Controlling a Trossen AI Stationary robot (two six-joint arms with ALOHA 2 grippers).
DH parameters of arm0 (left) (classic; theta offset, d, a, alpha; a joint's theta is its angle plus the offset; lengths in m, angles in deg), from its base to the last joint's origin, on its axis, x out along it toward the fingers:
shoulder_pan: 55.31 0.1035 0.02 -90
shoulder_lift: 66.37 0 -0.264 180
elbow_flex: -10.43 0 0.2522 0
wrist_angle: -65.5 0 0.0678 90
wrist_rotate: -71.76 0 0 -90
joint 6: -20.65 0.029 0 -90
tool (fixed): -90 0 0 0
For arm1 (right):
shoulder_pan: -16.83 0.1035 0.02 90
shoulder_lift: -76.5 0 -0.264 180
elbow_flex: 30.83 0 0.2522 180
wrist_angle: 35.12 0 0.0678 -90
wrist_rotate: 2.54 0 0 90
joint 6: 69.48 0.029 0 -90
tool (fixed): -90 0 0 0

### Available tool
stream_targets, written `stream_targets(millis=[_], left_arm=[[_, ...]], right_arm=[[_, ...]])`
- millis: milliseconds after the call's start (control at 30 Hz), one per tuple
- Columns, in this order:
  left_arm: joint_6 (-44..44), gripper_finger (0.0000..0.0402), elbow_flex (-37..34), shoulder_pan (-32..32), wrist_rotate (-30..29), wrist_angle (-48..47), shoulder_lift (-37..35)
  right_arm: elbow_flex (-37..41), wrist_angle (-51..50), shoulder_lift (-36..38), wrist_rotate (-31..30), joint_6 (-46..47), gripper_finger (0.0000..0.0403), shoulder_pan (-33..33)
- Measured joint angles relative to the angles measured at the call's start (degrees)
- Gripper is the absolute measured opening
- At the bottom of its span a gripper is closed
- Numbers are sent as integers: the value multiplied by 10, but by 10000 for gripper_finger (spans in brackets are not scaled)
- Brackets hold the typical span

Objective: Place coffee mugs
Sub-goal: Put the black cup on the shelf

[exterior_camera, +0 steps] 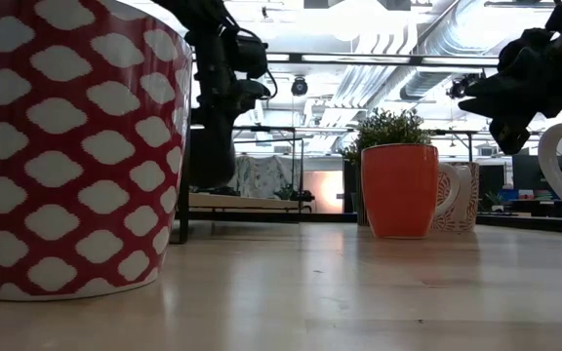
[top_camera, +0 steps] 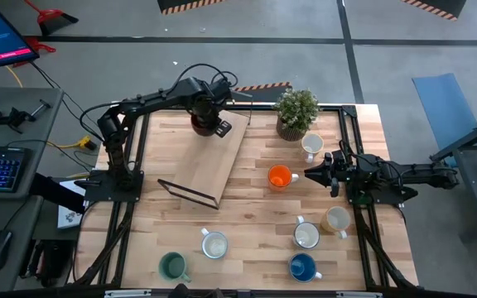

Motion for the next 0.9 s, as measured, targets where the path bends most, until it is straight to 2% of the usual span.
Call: stream_targets(millis=[333,633,900], left_arm=[[-1,4,0,-7,16,-11,12],[-3,4,0,-12,4,-6,29],[-4,63,0,-9,2,-3,28]], right_arm=[[0,0,0,0,0,74,0],[0,-1,0,3,6,74,4],[0,-1,-1,5,6,74,23]])
